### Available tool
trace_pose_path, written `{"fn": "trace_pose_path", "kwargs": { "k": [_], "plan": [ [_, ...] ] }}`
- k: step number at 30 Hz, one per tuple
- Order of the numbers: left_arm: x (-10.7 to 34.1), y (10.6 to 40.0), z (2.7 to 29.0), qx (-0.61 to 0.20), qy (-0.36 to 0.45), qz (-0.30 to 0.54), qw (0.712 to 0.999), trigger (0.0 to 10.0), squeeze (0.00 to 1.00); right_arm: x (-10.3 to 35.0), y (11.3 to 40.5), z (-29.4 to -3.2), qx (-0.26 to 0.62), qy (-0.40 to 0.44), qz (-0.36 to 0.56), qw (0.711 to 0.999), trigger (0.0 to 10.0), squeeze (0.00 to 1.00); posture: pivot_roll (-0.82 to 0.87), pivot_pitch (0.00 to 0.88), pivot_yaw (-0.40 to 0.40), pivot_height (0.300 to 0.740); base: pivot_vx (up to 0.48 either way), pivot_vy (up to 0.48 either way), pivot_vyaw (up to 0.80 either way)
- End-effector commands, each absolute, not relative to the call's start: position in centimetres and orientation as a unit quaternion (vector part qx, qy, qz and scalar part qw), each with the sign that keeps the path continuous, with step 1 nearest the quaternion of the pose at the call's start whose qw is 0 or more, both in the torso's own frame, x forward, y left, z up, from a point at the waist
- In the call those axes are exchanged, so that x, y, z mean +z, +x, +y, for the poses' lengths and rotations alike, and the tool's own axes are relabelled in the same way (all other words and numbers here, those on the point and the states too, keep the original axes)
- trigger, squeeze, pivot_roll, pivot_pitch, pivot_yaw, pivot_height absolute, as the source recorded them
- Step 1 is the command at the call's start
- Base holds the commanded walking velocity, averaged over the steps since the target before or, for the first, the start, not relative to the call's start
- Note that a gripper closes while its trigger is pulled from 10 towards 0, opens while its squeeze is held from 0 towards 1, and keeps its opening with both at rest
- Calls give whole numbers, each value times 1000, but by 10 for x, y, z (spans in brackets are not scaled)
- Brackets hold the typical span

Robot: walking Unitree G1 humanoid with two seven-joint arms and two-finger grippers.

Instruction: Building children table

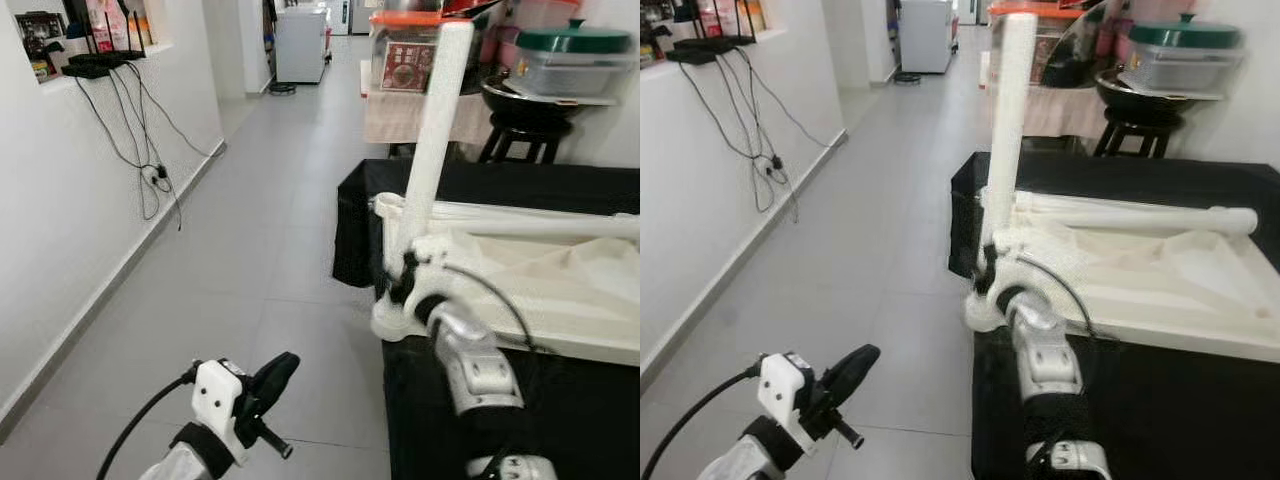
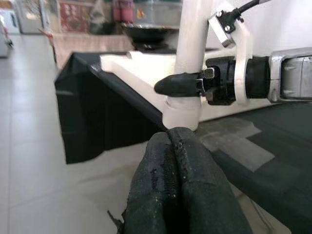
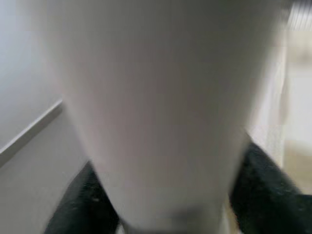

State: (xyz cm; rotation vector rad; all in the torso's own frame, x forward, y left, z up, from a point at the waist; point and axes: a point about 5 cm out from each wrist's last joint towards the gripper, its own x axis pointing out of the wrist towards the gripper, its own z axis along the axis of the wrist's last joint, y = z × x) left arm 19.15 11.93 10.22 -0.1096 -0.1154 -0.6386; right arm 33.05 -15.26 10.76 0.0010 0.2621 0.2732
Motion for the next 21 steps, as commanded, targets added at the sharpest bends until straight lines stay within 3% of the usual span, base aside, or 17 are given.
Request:
{"fn": "trace_pose_path", "kwargs": {
  "k": [1, 2, 7, 10, 12, 15, 16, 17, 18, 19, 21],
  "plan": [
    [100, 192, 117, -323, -49, -50, 944, 10000, 0, 122, 339, -152, 189, 23, 104, 976, 10000, 827, 39, 0, -12, 740, 0, 0, 0],
    [99, 192, 116, -328, -49, -48, 942, 10000, 0, 132, 344, -150, 241, 32, 85, 966, 10000, 0, 42, 0, -12, 740, 0, 0, 0],
    [97, 193, 115, -338, -49, -44, 939, 10000, 0, 155, 358, -149, 397, 8, 40, 917, 10000, 0, 49, 0, -10, 740, 0, 0, 0],
    [97, 193, 115, -339, -49, -43, 939, 10000, 0, 157, 359, -148, 414, -3, 36, 910, 10000, 0, 49, 0, -10, 740, 0, 0, 0],
    [96, 194, 114, -340, -48, -43, 938, 10000, 0, 161, 361, -144, 465, -20, 41, 884, 10000, 0, 58, 0, -13, 740, 0, 0, 0],
    [95, 194, 115, -340, -47, -42, 938, 10000, 0, 164, 368, -142, 473, -35, 52, 879, 10000, 0, 68, 0, -18, 740, 0, 0, 0],
    [95, 194, 115, -339, -46, -42, 939, 10000, 0, 168, 372, -142, 471, -30, 54, 880, 6706, 0, 74, 0, -19, 740, 0, 0, 0],
    [95, 194, 115, -339, -46, -42, 939, 10000, 0, 168, 372, -142, 471, -30, 54, 880, 6706, 0, 74, 0, -19, 740, 0, 0, 0],
    [95, 194, 115, -339, -46, -42, 939, 10000, 0, 170, 374, -142, 471, -25, 54, 880, 1216, 0, 74, 0, -19, 740, 0, 0, 0],
    [95, 194, 114, -338, -46, -42, 939, 10000, 0, 172, 376, -142, 474, -15, 54, 879, 0, 0, 76, 0, -20, 740, 0, 0, 0],
    [95, 194, 114, -338, -46, -42, 939, 10000, 0, 174, 377, -142, 482, -8, 53, 875, 0, 0, 74, 0, -18, 740, 0, 0, 0]
  ]
}}
